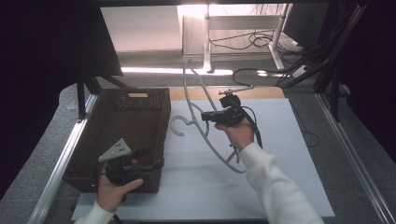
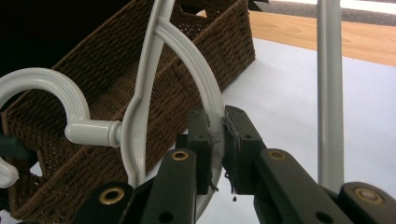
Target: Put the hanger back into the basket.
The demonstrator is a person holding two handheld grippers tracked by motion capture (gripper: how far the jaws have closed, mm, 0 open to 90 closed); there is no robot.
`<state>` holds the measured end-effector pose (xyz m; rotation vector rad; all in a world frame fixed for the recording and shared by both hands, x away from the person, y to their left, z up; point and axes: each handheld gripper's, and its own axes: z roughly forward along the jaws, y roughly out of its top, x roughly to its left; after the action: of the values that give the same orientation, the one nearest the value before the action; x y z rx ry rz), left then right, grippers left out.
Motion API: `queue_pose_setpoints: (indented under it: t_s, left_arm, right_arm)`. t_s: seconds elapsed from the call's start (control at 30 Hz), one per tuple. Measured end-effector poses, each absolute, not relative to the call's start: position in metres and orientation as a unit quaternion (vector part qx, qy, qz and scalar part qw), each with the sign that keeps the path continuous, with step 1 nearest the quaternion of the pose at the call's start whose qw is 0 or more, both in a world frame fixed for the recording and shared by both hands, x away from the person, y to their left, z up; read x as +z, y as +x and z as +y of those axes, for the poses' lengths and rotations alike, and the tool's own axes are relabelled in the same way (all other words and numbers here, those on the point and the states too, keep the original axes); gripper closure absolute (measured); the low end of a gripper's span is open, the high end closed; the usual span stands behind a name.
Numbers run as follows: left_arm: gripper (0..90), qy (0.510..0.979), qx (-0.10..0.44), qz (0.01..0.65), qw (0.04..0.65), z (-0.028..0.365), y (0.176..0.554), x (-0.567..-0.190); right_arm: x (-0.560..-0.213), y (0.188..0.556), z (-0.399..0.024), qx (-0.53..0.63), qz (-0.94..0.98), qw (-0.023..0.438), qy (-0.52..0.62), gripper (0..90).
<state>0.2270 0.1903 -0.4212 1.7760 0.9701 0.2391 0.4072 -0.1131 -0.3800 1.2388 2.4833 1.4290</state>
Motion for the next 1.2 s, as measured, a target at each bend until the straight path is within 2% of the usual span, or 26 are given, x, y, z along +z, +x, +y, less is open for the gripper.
queue_pose_setpoints:
  t_s: [0.3,0.6,0.97,1.13,1.2]
  left_arm:
    - [29.8,0.717,0.059,0.42,0.553,0.147,0.239,-0.413]
    - [34.7,0.705,0.026,0.453,0.545,0.105,0.262,-0.427]
    - [40.8,0.669,-0.011,0.482,0.565,0.085,0.289,-0.44]
    - [49.7,0.659,-0.033,0.485,0.574,0.077,0.301,-0.446]
    - [57.0,0.653,-0.052,0.484,0.581,0.076,0.305,-0.448]
  right_arm:
    - [-0.375,0.407,-0.115,0.478,0.779,0.001,0.406,81.8]
    - [-0.37,0.406,-0.118,0.5,0.761,-0.004,0.414,81.7]
    - [-0.376,0.407,-0.12,0.522,0.737,-0.011,0.428,81.8]
    - [-0.38,0.409,-0.121,0.54,0.718,-0.027,0.438,81.7]
    - [-0.381,0.409,-0.122,0.543,0.715,-0.03,0.44,81.8]
